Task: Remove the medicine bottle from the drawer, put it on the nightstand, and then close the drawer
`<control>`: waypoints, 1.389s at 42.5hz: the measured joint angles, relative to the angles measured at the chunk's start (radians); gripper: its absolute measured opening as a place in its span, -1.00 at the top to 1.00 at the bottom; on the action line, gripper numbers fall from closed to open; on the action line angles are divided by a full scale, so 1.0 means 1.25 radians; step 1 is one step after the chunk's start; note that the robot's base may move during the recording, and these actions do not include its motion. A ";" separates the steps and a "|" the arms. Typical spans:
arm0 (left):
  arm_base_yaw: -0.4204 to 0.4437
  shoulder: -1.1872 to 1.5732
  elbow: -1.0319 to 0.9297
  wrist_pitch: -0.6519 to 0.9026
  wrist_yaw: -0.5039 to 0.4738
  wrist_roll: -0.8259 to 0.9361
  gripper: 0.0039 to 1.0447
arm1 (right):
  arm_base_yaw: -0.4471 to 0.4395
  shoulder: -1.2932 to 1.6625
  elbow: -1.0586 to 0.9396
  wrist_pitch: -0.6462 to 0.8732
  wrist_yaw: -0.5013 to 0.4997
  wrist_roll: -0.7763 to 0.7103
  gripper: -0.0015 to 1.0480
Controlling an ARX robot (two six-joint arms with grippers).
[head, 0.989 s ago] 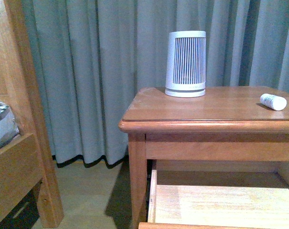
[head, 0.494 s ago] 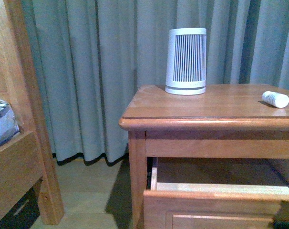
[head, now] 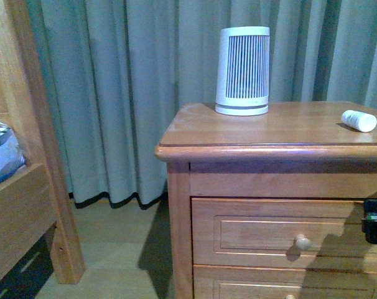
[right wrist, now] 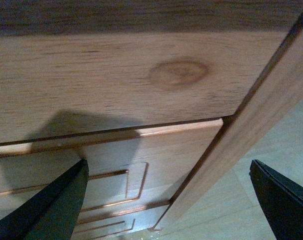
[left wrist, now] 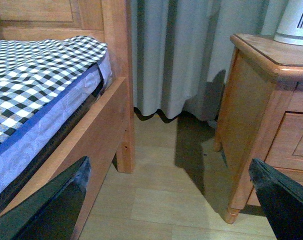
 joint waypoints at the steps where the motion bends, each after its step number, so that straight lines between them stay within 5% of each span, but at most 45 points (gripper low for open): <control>1: 0.000 0.000 0.000 0.000 0.000 0.000 -0.88 | -0.003 -0.002 -0.001 -0.002 -0.002 0.000 -0.87; 14: 0.000 0.000 0.000 0.000 0.000 0.000 -0.88 | 0.001 -0.425 -0.310 -0.154 -0.065 0.092 -0.87; 19: 0.000 0.000 0.000 0.000 0.000 0.000 -0.88 | -0.067 -0.844 -0.463 -0.416 -0.079 0.090 -0.87; 26: 0.000 0.000 0.000 0.000 0.000 0.000 -0.88 | -0.209 -1.367 -0.460 -0.764 -0.154 0.065 -0.87; 35: 0.000 0.000 0.000 0.000 0.000 0.000 -0.88 | -0.216 -1.430 -0.460 -0.800 -0.161 0.065 -0.87; 39: 0.000 0.000 0.000 0.000 0.000 0.000 -0.88 | -0.285 -1.460 -0.502 -0.698 -0.471 0.029 -0.56; 42: 0.000 0.000 0.000 0.000 0.000 0.000 -0.88 | -0.257 -1.487 -0.520 -0.696 -0.559 0.020 -0.33; 59: 0.000 0.000 0.000 0.000 0.000 0.000 -0.88 | -0.062 -1.569 -0.577 -0.718 -0.381 0.002 0.96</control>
